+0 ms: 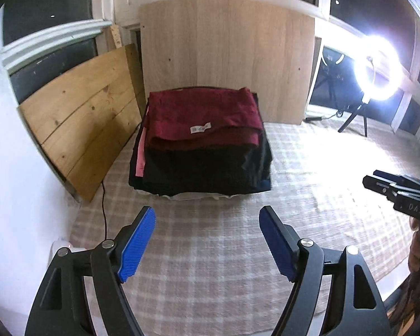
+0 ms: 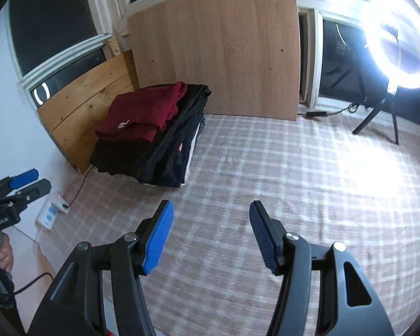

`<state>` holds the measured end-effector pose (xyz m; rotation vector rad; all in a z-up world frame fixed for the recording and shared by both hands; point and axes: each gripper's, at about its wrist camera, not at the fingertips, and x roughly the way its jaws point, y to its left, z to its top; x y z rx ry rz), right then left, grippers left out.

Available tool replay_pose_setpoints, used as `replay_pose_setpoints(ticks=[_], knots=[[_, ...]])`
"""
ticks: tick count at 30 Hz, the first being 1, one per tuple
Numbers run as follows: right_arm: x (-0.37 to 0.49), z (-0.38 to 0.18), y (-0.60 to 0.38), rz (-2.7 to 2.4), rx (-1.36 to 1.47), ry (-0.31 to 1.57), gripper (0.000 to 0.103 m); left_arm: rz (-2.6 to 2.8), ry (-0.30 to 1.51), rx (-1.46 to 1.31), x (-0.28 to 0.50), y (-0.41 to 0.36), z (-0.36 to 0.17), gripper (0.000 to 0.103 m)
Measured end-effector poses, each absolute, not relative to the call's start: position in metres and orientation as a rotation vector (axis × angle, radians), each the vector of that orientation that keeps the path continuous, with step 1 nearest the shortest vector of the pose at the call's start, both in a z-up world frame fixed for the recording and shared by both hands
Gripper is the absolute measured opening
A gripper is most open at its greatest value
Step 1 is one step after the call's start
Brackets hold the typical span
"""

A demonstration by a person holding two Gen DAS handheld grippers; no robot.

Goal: Fold clothes

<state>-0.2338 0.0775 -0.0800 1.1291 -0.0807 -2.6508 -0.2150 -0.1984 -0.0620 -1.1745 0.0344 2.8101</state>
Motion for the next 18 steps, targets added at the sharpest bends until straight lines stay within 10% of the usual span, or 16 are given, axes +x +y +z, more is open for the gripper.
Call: replay_pose_setpoints(ticks=[18], knots=[[-0.19, -0.075, 0.162, -2.551, 1.076, 0.035, 0.056, 2.934, -0.052, -1.187, -0.149, -0.098, -0.048, 0.075]])
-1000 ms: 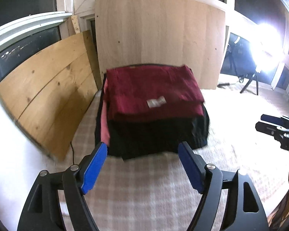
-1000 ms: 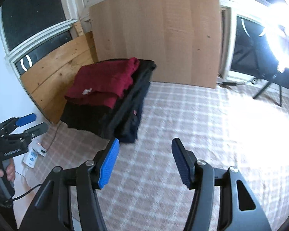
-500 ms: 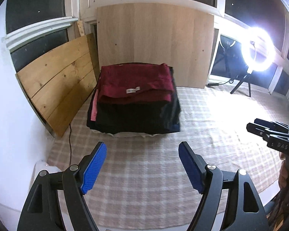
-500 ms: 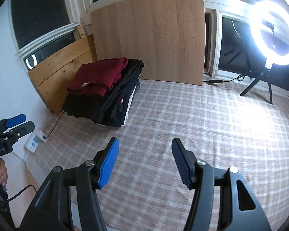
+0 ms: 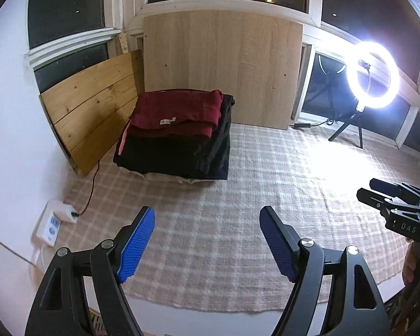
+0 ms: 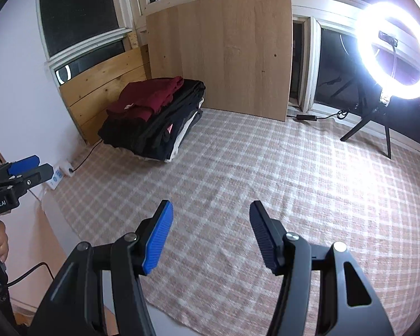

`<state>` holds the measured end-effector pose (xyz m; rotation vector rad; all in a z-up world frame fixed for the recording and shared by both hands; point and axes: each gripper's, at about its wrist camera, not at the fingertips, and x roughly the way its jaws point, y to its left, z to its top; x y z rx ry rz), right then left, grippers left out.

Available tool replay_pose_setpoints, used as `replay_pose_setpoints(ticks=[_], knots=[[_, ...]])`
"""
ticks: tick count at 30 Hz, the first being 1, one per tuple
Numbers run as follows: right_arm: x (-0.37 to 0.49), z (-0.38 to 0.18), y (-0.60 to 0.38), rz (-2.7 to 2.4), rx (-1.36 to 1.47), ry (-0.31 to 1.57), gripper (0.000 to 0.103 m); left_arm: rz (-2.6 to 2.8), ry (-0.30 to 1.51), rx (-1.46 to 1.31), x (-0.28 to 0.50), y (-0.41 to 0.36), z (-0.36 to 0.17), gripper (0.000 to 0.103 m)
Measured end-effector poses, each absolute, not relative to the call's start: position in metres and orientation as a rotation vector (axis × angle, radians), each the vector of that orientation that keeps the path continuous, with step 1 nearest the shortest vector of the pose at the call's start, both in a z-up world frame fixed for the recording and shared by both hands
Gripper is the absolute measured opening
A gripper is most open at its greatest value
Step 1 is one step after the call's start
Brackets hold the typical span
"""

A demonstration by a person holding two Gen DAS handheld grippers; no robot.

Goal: Fold clothes

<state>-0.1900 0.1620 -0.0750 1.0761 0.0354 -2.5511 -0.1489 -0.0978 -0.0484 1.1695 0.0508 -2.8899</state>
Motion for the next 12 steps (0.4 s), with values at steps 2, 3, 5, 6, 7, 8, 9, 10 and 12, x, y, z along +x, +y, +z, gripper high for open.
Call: replay_pose_setpoints(ticks=[2, 3, 5, 6, 7, 8, 9, 10, 12], knots=[[-0.187, -0.076, 0.17, -2.545, 1.076, 0.032, 0.056, -2.88, 0.046, 1.161, -0.143, -0.089, -0.048, 0.075], [-0.186, -0.076, 0.174, -2.543, 1.074, 0.03, 0.056, -2.875, 0.036, 1.155, -0.14, -0.085, -0.047, 0.075], [-0.184, -0.076, 0.182, -2.541, 1.07, 0.027, 0.056, -2.868, 0.019, 1.128, -0.134, -0.076, -0.044, 0.075], [-0.183, -0.077, 0.185, -2.54, 1.069, 0.026, 0.056, -2.86, 0.009, 1.115, -0.132, -0.072, -0.043, 0.075], [-0.182, -0.077, 0.189, -2.539, 1.068, 0.025, 0.056, -2.85, 0.004, 1.105, -0.13, -0.07, -0.042, 0.076], [-0.181, -0.077, 0.192, -2.538, 1.067, 0.025, 0.056, -2.841, -0.001, 1.096, -0.129, -0.067, -0.041, 0.076], [-0.181, -0.077, 0.195, -2.537, 1.068, 0.026, 0.056, -2.832, -0.001, 1.091, -0.128, -0.065, -0.04, 0.076], [-0.181, -0.077, 0.197, -2.537, 1.069, 0.028, 0.056, -2.83, 0.008, 1.088, -0.127, -0.064, -0.04, 0.076], [-0.182, -0.078, 0.201, -2.54, 1.07, 0.028, 0.056, -2.834, 0.026, 1.083, -0.125, -0.063, -0.039, 0.076]])
